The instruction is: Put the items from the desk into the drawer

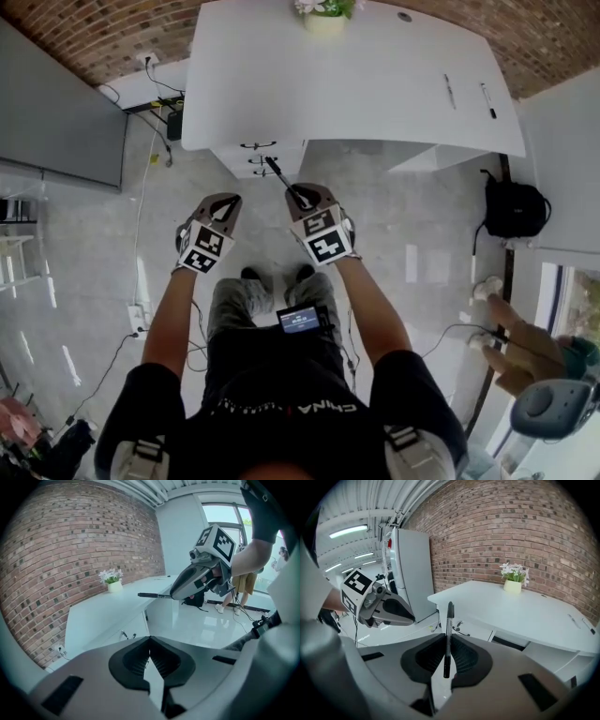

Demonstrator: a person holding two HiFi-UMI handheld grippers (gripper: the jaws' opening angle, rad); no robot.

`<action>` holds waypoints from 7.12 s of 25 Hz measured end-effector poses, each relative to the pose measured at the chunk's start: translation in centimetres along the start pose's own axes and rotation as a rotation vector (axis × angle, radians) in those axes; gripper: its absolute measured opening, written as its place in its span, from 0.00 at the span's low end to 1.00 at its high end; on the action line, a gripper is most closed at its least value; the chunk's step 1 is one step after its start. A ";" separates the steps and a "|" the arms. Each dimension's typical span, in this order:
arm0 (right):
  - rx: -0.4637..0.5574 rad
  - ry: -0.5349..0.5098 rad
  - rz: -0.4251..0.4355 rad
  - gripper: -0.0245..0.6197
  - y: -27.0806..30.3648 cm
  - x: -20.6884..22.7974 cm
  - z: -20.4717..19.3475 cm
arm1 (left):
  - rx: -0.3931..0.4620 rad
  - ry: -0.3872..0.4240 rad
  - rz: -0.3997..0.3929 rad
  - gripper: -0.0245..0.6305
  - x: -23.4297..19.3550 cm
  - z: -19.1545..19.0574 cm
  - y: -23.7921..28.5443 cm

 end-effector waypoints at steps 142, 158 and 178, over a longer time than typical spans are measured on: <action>-0.024 -0.562 0.329 0.11 18.0 5.7 -11.2 | -0.122 0.567 0.189 0.08 4.4 -19.3 21.6; -0.287 -0.716 0.397 0.11 27.4 3.6 -10.8 | -0.102 0.575 0.212 0.08 5.0 -19.6 22.0; -0.452 -0.814 0.349 0.11 32.1 3.5 -12.2 | -0.086 0.559 0.190 0.08 4.8 -19.4 21.6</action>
Point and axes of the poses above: the fingertips, and each gripper's own axes: y forward along the fingers, x to its right, z out of its top, the point moved 7 cm from there along -y, backward along the fingers
